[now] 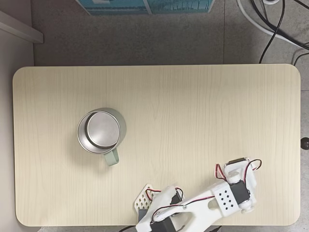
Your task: Grasp a dressing and put it in the cup.
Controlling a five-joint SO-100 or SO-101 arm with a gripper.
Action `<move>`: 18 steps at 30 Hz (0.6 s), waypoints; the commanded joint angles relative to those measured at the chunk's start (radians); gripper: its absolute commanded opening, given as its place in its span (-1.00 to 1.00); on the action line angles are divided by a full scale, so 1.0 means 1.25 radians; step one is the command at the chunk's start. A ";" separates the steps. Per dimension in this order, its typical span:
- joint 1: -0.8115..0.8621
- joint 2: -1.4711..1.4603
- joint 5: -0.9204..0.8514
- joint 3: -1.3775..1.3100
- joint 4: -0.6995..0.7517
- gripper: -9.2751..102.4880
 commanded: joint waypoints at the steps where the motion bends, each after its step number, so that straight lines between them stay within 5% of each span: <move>1: -0.028 -0.059 0.047 0.099 0.065 -0.84; 18: -0.322 -0.016 0.406 0.469 0.301 -0.84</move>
